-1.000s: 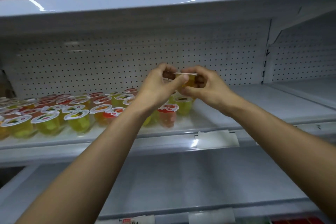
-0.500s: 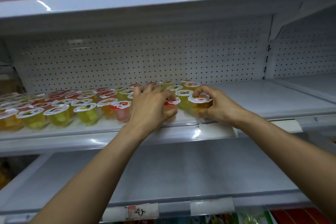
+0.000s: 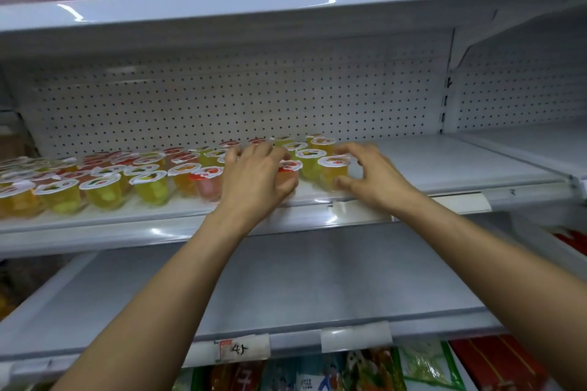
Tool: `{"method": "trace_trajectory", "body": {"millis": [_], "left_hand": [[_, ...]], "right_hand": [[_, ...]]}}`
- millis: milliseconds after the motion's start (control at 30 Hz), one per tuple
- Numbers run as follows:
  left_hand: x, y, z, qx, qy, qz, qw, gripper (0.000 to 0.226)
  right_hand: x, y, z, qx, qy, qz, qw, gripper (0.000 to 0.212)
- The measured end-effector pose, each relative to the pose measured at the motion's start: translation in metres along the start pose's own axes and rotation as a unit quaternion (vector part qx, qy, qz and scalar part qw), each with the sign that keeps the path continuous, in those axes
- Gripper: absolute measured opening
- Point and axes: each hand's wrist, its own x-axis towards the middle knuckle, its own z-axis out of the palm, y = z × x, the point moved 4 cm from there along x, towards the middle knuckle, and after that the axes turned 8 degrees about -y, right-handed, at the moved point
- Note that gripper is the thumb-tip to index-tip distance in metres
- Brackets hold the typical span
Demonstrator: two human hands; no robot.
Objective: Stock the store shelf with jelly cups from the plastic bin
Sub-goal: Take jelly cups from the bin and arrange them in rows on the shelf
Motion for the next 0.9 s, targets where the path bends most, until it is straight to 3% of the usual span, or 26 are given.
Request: {"method": "trace_trajectory", "body": {"millis": [133,267,400,567,900], "left_hand": [[-0.050,0.007,-0.020,-0.012,0.057,-0.010,0.998,0.032],[-0.124,0.007,-0.024,-0.065,0.022,-0.028,0.997,0.041],[-0.197,-0.010,-0.023,-0.058,-0.034,-0.075,0.995,0.047],[-0.272,-0.053,-0.037,-0.026,-0.102,-0.140,0.985,0.050],[-0.415,-0.204,-0.057,0.042,-0.212,-0.289,0.933,0.068]], "right_hand": [[-0.048,-0.015,-0.003,-0.103,0.070,-0.060,0.990,0.044],[-0.104,-0.033,0.014,-0.230,0.088,-0.141,0.959,0.045],[-0.143,-0.054,0.046,-0.288,0.033,-0.162,0.943,0.051],[-0.170,-0.092,0.107,-0.264,-0.078,-0.174,0.946,0.059],[-0.173,-0.213,0.271,-0.214,-0.218,-0.250,0.919,0.063]]}}
